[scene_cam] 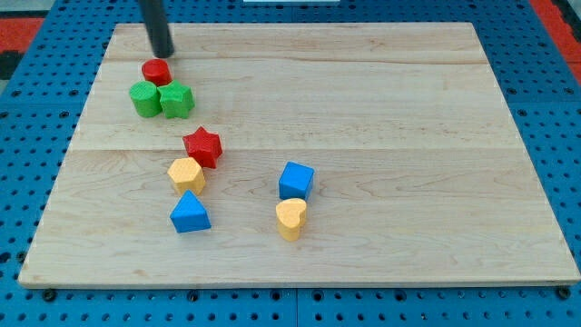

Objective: Push the red circle from top left to center

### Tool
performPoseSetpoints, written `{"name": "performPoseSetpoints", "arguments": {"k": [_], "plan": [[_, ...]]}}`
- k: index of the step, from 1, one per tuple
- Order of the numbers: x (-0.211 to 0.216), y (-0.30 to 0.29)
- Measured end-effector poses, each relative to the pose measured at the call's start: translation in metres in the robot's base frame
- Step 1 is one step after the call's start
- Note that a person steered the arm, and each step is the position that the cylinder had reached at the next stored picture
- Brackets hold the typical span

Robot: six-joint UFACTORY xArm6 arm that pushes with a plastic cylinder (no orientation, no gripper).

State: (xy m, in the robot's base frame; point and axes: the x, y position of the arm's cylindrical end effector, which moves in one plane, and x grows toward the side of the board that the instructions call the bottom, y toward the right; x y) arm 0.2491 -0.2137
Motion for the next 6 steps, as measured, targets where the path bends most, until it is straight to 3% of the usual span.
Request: {"name": "performPoseSetpoints", "arguments": {"k": [1, 2, 4, 6], "plan": [[0.033, -0.018], [0.065, 0.007], [0.069, 0.145], [0.112, 0.212]]}}
